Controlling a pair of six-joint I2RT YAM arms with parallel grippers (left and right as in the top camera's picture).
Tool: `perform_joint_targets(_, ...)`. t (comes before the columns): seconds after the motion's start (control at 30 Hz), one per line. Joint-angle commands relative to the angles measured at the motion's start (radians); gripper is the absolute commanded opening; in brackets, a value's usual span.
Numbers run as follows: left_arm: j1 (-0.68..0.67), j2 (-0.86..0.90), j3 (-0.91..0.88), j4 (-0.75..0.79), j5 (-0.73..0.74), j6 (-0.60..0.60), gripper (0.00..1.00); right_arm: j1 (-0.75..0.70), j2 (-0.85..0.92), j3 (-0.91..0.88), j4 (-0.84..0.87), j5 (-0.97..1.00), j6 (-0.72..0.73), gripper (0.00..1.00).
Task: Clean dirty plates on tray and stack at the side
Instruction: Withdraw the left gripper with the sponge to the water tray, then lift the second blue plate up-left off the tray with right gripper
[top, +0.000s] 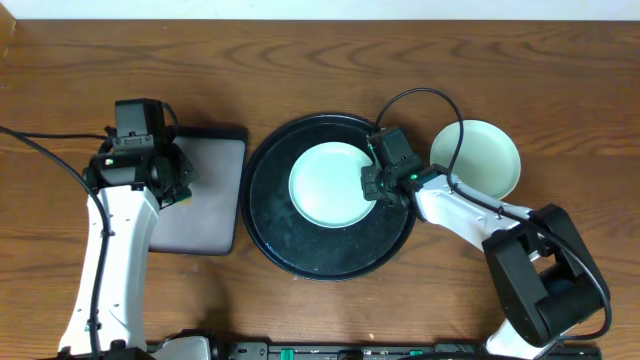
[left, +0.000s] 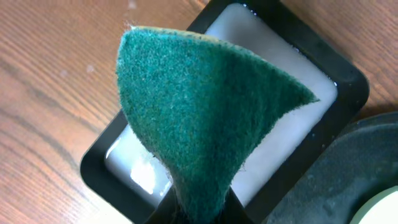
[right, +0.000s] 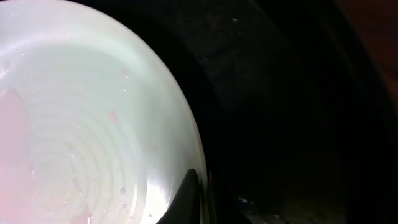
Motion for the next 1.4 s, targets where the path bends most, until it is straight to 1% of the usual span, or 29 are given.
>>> perform_joint_targets(0.0,-0.002,-0.007,-0.018,0.021,-0.025,0.044,0.07,0.023,0.018,0.018,-0.01,-0.027,0.011,0.01)
perform_joint_targets(0.17,-0.002,-0.006,-0.025,0.034,-0.025,0.053,0.07,0.024,0.016,0.113,-0.09,-0.028,0.06,0.01)
perform_joint_targets(0.33,-0.002,-0.006,-0.026,0.031,-0.048,0.058,0.07,0.053,0.016,0.23,-0.177,-0.011,0.061,0.01)
perform_joint_targets(0.57,-0.002,-0.006,-0.026,0.027,-0.059,0.07,0.08,0.153,0.016,0.323,-0.158,0.169,0.061,0.01)
perform_joint_targets(0.67,-0.002,-0.006,-0.026,0.027,-0.059,0.07,0.07,0.2,0.016,0.328,-0.095,0.232,0.061,0.01)
perform_joint_targets(0.9,-0.002,-0.006,-0.026,0.023,-0.063,0.077,0.07,0.269,0.024,0.328,0.036,0.307,0.056,0.01)
perform_joint_targets(1.07,-0.002,-0.006,-0.026,0.02,-0.066,0.077,0.08,0.293,0.069,0.328,0.162,0.314,0.05,0.01)
perform_joint_targets(1.2,-0.002,-0.006,-0.026,0.019,-0.076,0.077,0.08,0.317,0.131,0.328,0.294,0.314,0.046,0.01)
perform_joint_targets(1.37,-0.002,-0.006,-0.026,0.019,-0.076,0.077,0.08,0.352,0.217,0.328,0.509,0.314,-0.066,0.01)
